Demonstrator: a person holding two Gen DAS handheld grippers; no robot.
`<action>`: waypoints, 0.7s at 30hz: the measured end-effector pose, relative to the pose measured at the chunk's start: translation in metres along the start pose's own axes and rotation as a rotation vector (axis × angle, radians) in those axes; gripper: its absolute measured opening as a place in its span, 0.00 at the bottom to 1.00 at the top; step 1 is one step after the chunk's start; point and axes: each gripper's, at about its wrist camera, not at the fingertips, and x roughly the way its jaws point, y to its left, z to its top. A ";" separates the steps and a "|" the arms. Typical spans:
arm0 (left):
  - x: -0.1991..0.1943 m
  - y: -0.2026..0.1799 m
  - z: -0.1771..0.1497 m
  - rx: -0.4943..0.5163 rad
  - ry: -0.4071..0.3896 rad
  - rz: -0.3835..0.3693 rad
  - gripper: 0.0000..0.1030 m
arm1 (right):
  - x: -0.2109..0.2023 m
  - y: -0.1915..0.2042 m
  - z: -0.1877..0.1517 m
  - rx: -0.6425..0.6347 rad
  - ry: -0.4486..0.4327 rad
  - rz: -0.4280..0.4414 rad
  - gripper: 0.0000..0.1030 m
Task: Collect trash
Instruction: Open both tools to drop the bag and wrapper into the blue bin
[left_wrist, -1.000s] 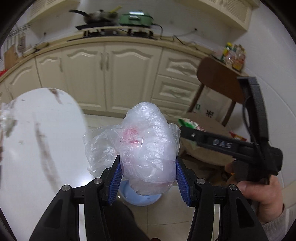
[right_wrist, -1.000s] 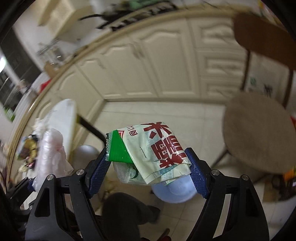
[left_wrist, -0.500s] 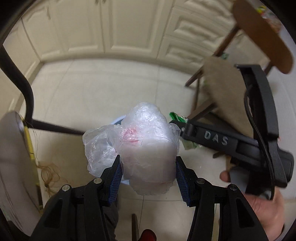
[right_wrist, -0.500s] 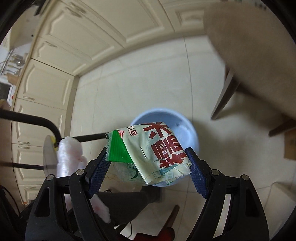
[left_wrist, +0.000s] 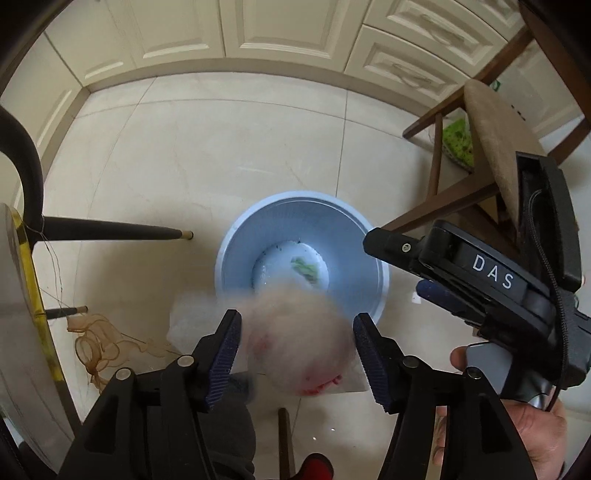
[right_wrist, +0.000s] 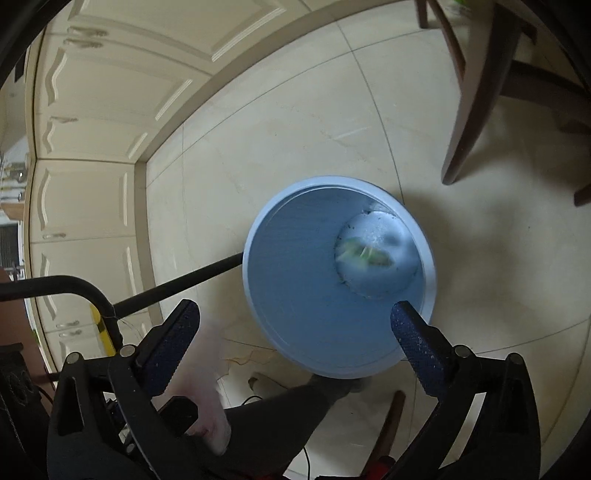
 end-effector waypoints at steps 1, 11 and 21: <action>-0.002 -0.001 -0.005 0.008 -0.005 0.002 0.57 | -0.003 -0.002 -0.003 0.003 -0.009 -0.006 1.00; -0.016 -0.023 -0.010 0.049 -0.074 0.053 0.59 | -0.048 0.008 -0.014 -0.024 -0.099 -0.031 1.00; -0.130 -0.053 -0.094 0.204 -0.294 -0.011 0.60 | -0.151 0.047 -0.061 -0.114 -0.298 -0.125 1.00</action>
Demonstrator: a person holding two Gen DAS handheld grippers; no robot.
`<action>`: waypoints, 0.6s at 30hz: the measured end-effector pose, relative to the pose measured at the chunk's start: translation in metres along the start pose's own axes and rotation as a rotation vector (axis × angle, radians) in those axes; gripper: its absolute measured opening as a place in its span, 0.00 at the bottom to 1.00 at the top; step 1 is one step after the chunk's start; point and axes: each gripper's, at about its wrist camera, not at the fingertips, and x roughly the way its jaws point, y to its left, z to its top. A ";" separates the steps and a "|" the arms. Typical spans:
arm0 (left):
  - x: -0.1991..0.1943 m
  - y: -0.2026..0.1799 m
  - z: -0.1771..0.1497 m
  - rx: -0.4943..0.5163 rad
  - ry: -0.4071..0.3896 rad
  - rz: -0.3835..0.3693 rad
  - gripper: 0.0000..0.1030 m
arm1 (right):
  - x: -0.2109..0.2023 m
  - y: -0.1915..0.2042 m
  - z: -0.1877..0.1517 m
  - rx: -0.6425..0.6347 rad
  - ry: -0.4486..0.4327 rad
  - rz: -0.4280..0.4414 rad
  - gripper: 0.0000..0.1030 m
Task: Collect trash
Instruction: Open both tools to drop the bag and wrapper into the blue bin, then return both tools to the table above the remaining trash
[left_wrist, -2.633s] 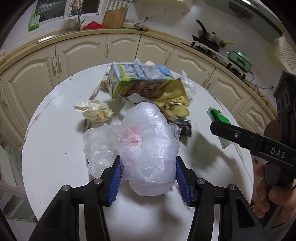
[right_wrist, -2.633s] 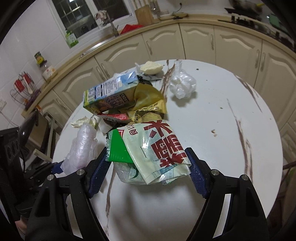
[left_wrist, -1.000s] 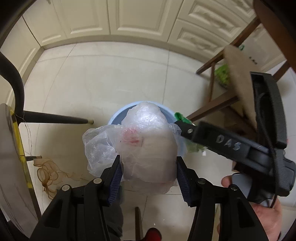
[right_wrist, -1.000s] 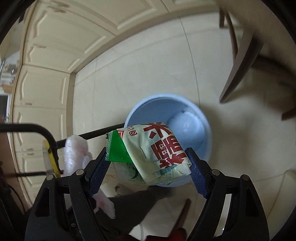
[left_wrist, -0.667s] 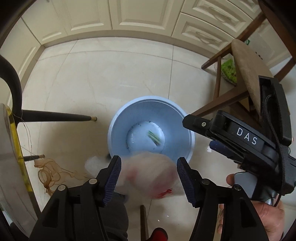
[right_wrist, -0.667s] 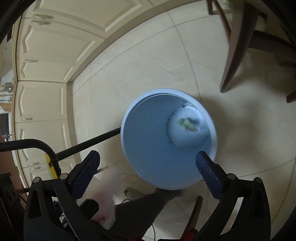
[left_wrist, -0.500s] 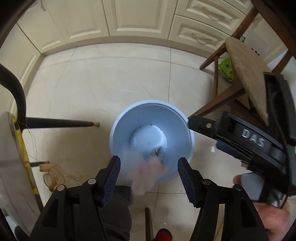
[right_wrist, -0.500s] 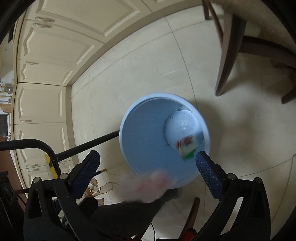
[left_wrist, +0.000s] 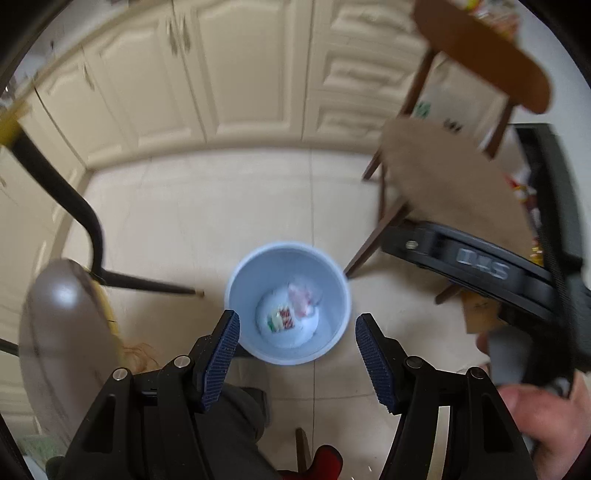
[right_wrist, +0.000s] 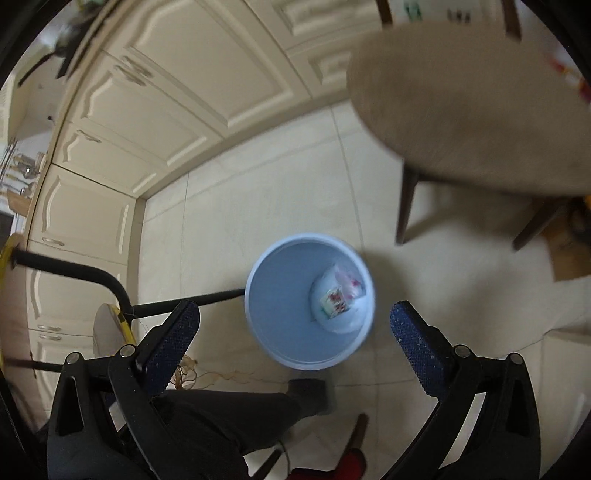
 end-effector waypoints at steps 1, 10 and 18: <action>-0.023 -0.002 -0.009 0.014 -0.049 -0.004 0.60 | -0.014 0.006 -0.003 -0.012 -0.021 -0.004 1.00; -0.172 0.048 -0.084 -0.024 -0.323 -0.038 0.76 | -0.125 0.035 -0.048 -0.101 -0.169 -0.016 1.00; -0.221 0.081 -0.127 -0.082 -0.369 0.012 0.76 | -0.144 0.059 -0.058 -0.148 -0.189 -0.023 1.00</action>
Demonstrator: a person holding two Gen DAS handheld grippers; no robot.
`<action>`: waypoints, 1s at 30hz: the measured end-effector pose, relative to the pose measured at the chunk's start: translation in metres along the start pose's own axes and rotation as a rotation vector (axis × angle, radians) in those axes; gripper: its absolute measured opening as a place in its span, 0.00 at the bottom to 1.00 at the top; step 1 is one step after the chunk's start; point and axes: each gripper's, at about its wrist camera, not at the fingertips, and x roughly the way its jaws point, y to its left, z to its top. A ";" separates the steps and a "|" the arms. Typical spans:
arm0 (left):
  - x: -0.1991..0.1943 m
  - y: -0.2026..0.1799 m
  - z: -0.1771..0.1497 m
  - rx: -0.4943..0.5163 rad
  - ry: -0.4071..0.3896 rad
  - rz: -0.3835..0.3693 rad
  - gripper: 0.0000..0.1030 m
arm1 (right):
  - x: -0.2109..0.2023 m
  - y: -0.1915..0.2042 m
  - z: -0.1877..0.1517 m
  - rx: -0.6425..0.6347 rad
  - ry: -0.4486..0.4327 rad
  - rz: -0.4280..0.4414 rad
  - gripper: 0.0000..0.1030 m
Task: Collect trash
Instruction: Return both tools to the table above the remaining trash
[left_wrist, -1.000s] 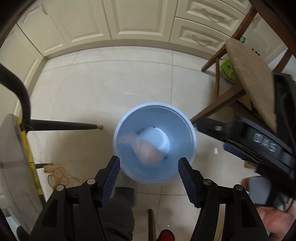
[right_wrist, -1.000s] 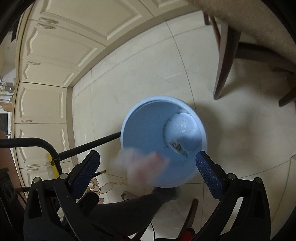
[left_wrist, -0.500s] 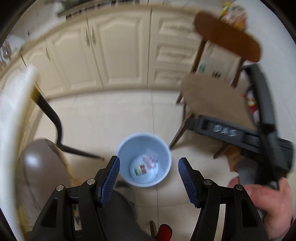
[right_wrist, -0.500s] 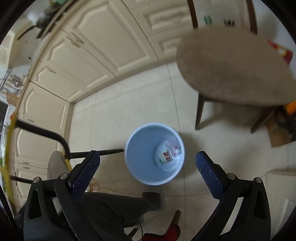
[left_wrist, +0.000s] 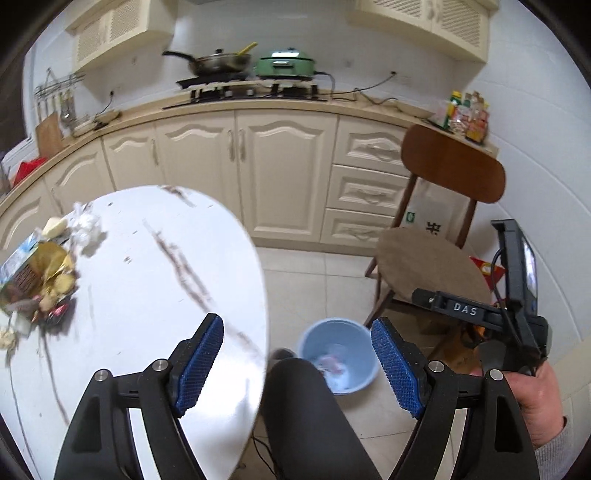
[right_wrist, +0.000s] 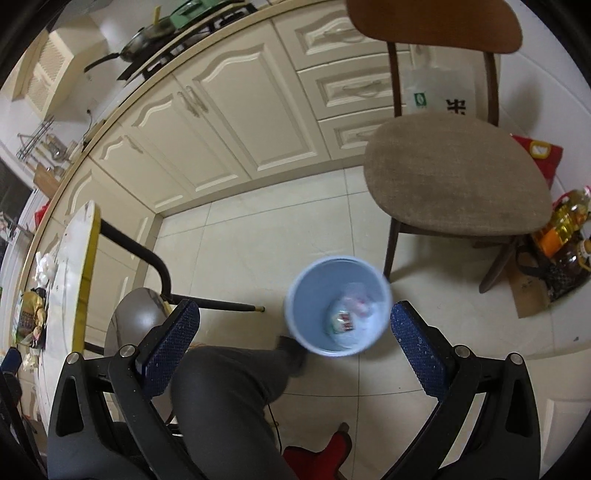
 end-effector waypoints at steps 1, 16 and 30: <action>-0.004 0.001 -0.003 -0.009 -0.003 0.004 0.76 | -0.003 0.008 0.001 -0.018 -0.005 -0.002 1.00; -0.165 0.135 -0.034 -0.271 -0.118 0.354 0.76 | -0.095 0.275 -0.016 -0.555 -0.184 0.228 1.00; -0.207 0.221 -0.046 -0.433 -0.132 0.565 0.77 | -0.076 0.448 -0.065 -0.843 -0.184 0.290 1.00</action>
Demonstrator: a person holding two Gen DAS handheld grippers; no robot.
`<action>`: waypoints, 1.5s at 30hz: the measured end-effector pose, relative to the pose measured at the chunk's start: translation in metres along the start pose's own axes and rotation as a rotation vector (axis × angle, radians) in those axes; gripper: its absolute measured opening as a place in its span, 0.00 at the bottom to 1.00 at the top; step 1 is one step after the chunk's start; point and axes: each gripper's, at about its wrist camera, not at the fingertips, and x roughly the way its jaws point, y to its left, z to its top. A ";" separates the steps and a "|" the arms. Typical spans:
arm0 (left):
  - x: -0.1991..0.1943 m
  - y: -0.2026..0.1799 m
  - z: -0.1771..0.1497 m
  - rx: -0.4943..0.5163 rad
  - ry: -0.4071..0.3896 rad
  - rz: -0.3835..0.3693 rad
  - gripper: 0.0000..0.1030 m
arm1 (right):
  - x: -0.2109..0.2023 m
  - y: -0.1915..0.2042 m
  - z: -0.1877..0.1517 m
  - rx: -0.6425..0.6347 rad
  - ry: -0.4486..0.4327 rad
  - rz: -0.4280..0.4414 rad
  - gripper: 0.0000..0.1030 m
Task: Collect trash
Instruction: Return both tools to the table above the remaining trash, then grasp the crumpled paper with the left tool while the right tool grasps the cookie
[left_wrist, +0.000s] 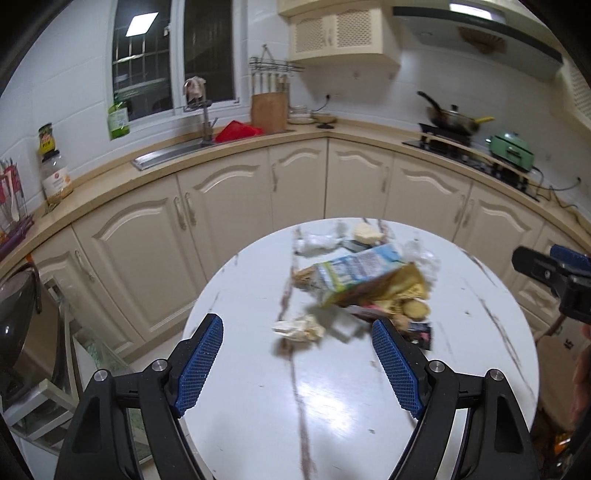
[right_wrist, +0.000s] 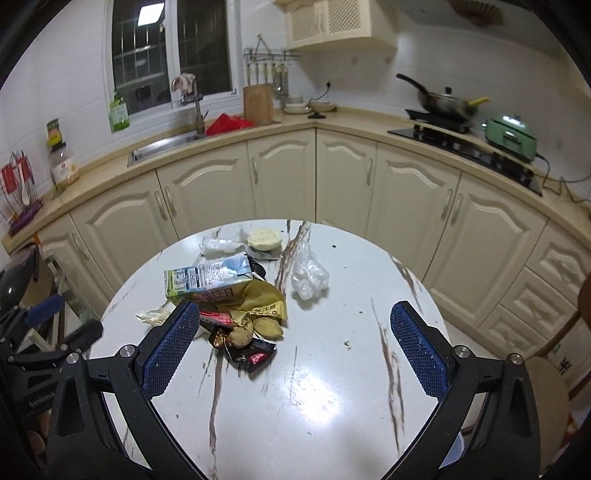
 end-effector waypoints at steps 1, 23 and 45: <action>0.004 0.003 -0.002 -0.012 0.001 -0.001 0.77 | 0.009 0.003 0.000 -0.011 0.014 0.000 1.00; 0.185 0.043 0.019 -0.027 0.239 -0.046 0.77 | 0.109 -0.001 -0.040 -0.041 0.253 0.051 0.90; 0.233 0.048 0.029 -0.030 0.254 -0.105 0.32 | 0.177 0.007 -0.043 -0.074 0.359 0.198 0.26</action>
